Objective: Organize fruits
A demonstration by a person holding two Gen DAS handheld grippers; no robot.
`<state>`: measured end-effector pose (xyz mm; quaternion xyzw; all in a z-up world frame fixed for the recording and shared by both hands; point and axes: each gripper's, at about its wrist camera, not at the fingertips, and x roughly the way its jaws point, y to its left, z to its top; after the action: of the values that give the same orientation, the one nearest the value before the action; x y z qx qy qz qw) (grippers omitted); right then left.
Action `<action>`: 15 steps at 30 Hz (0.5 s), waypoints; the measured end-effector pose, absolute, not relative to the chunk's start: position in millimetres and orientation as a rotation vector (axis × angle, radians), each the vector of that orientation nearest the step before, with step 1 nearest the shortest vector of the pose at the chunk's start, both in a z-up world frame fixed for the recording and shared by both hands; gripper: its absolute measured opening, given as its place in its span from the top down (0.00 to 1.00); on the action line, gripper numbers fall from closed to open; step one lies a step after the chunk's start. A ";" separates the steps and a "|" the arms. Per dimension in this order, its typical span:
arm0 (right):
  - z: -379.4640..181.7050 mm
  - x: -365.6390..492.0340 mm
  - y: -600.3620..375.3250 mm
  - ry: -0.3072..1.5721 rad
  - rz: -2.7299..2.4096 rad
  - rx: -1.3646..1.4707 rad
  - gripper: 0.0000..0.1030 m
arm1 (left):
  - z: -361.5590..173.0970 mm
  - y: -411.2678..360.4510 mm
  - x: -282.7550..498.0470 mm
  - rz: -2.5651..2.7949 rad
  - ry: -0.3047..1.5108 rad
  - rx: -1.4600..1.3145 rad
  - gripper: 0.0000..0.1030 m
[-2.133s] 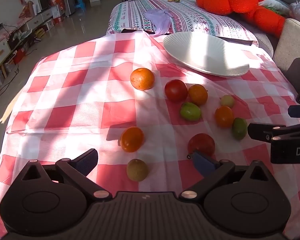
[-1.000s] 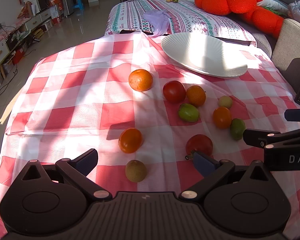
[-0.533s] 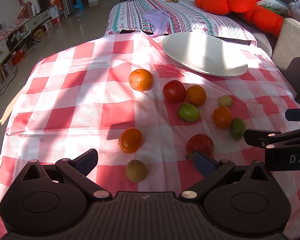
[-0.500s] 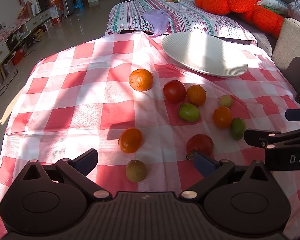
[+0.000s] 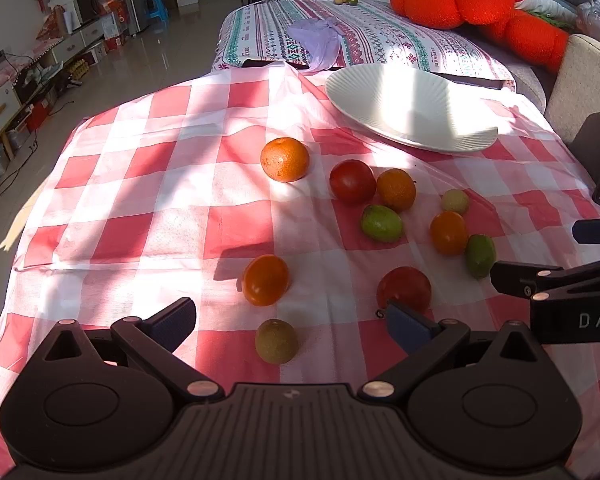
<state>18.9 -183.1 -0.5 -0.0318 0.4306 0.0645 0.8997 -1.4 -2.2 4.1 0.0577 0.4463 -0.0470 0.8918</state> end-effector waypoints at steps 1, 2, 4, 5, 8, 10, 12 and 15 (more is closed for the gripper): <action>-1.0 19.2 -183.3 0.893 0.133 -0.065 0.00 | 4.3 -2.0 -1.3 -0.098 0.925 0.118 0.00; -1.3 19.3 -183.3 0.895 0.132 -0.065 0.00 | 4.3 -1.9 -1.2 -0.099 0.924 0.117 0.00; -2.0 19.3 -183.1 0.896 0.131 -0.068 0.00 | 4.0 -1.9 -1.0 -0.097 0.922 0.117 0.00; -2.2 19.4 -183.1 0.896 0.131 -0.069 0.00 | 3.5 -2.2 -0.7 -0.097 0.921 0.118 0.00; -2.6 19.7 -183.2 0.897 0.131 -0.070 0.00 | 2.7 -2.2 -0.3 -0.097 0.922 0.118 0.00; -2.7 19.5 -183.2 0.896 0.131 -0.071 0.00 | 2.5 -2.2 -1.0 -0.103 0.914 0.115 0.00; -3.5 18.8 -184.7 0.890 0.138 -0.071 0.00 | 1.5 -1.5 -2.1 -0.110 0.889 0.113 0.00; -7.0 16.5 -189.6 0.880 0.167 -0.064 0.00 | -2.6 1.9 -6.2 -0.112 0.819 0.114 0.00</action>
<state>16.5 -189.6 -7.0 -0.0308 0.4255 0.0807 0.9008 -6.2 1.9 -2.6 0.0551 0.3977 -0.0546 0.9142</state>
